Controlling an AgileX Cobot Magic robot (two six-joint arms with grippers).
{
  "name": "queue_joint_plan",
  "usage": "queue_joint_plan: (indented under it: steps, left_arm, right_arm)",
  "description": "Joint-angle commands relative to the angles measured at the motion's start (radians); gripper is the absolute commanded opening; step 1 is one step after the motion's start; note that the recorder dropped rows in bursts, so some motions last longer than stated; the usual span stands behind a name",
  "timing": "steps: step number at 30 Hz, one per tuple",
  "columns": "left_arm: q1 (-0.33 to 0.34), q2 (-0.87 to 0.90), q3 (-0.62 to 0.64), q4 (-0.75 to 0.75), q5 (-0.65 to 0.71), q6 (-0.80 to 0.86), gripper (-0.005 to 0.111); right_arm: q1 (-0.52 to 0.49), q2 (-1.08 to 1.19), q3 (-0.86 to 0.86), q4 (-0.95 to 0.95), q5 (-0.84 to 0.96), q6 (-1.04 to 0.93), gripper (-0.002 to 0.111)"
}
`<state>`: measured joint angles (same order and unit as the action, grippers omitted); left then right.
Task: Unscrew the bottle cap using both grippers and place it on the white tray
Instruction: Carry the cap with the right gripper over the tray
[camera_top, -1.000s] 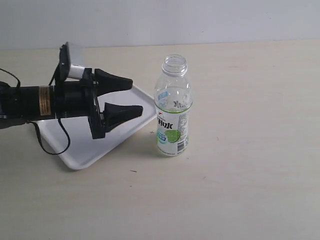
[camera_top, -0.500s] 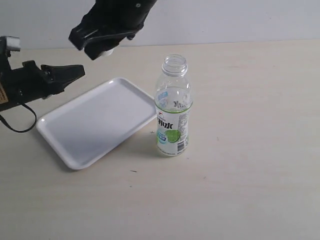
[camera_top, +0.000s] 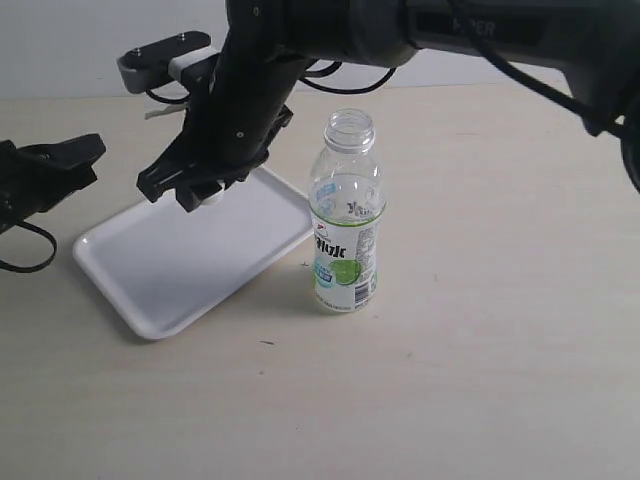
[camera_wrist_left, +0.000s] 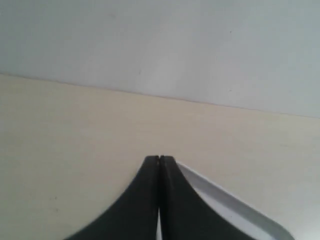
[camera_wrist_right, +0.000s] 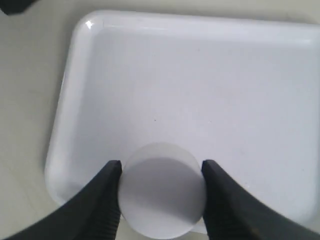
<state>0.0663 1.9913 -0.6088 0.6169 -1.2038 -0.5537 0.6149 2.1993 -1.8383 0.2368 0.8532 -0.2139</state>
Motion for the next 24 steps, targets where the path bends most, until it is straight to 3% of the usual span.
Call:
queue_joint_plan:
  steps: [1,12,17,24]
  left_arm:
    - [0.003,-0.055,0.006,-0.014,-0.017,0.057,0.000]
    - [0.003,-0.099,0.006,-0.161,0.158,0.057,0.000]
    - [0.003,-0.122,0.006,-0.168,0.171,0.067,0.000]
    - [0.003,-0.171,0.006,-0.186,0.171,0.136,0.000]
  right_arm:
    - [0.001,0.014,-0.019,-0.013,-0.010,0.015,0.000]
    - [0.079,0.014,-0.145,-0.088,-0.019,0.123,0.000]
    - [0.112,0.030,-0.145,-0.196,-0.061,0.246,0.000]
    - [0.112,0.115,-0.145,-0.191,-0.056,0.269,0.000]
